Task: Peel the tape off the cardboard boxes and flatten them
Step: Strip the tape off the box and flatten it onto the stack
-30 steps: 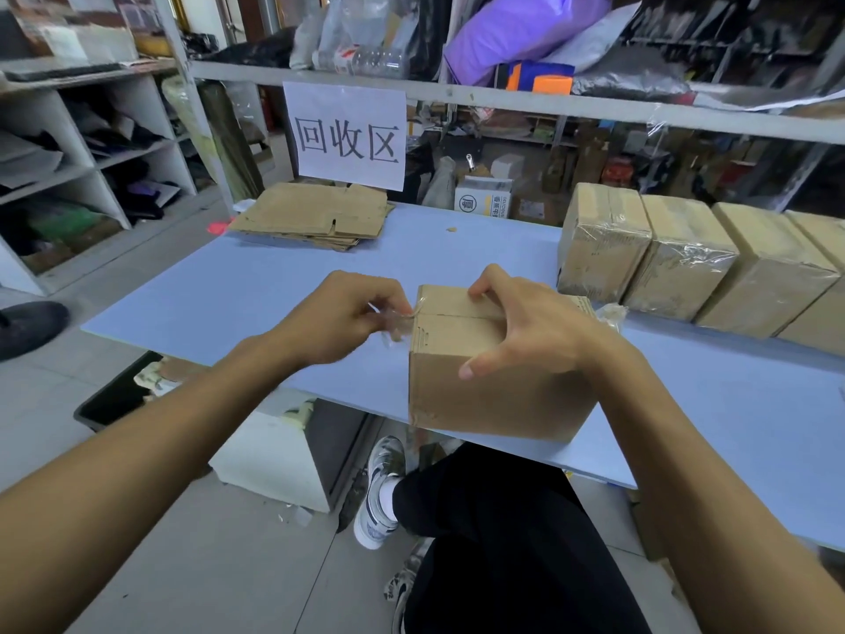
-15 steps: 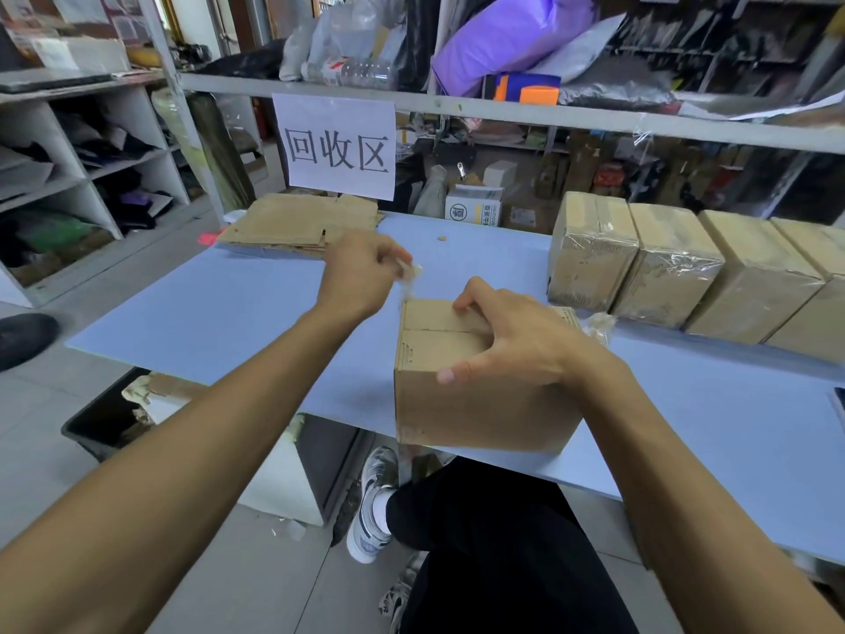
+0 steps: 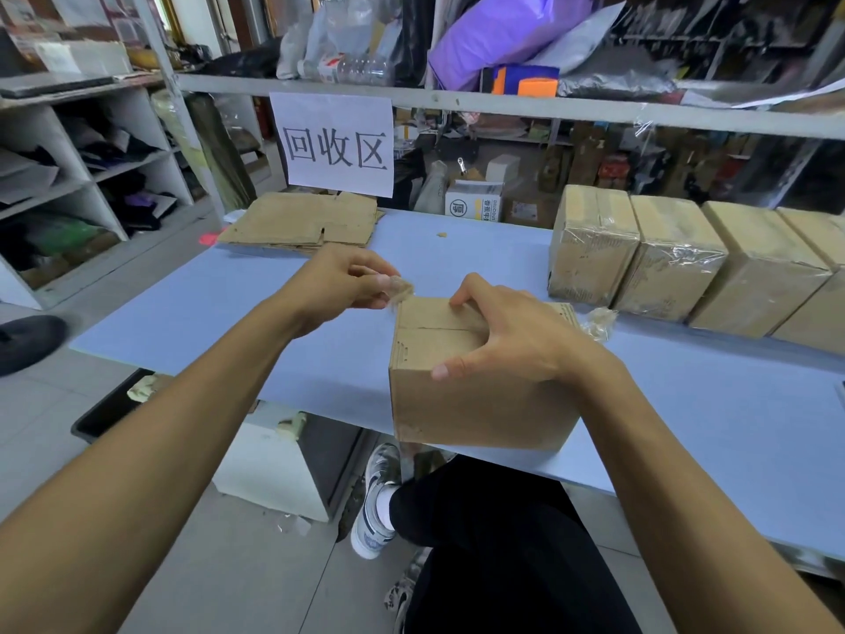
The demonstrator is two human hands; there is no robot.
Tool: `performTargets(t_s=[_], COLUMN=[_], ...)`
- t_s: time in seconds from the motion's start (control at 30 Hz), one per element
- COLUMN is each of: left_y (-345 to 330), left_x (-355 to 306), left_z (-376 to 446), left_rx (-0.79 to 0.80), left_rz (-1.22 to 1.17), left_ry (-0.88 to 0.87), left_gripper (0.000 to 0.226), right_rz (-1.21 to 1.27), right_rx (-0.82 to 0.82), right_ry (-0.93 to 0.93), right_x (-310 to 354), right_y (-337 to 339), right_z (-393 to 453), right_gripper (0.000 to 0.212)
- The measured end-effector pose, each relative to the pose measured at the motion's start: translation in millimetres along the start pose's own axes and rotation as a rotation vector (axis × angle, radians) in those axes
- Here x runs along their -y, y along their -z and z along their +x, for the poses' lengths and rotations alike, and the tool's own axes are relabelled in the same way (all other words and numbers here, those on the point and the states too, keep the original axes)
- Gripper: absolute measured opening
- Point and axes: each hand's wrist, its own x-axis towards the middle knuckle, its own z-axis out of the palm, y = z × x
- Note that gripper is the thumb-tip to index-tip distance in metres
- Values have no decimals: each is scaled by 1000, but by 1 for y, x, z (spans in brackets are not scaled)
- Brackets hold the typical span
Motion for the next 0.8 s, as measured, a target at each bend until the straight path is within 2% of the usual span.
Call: performTargets(t_s=[0.1, 0.17, 0.23, 0.43, 0.57, 0.67, 0.8], left_y=[2, -1, -1, -10, -9, -1, 3], left_x=[0, 0, 3, 11, 5, -1, -3], left_z=[-7, -7, -4, 2, 16, 26, 32], left_rx=[122, 106, 66, -128, -382, -410, -523], left_rz=[134, 179, 128, 267, 242, 267, 263], left_ry=[-1, -7, -5, -6, -35, -49, -77], left_gripper=[25, 29, 24, 9, 24, 28, 35], right_rz=[10, 12, 6, -3, -4, -6, -3], right_rx=[-7, -12, -14, -6, -5, 4, 3], right_ry=[1, 2, 6, 11, 0, -5, -16], right_x=[0, 0, 1, 1, 2, 3, 3], right_y=[-1, 0, -1, -1, 0, 1, 3], right_z=[0, -1, -1, -1, -2, -3, -2], right_gripper=[76, 75, 75, 75, 76, 75, 76])
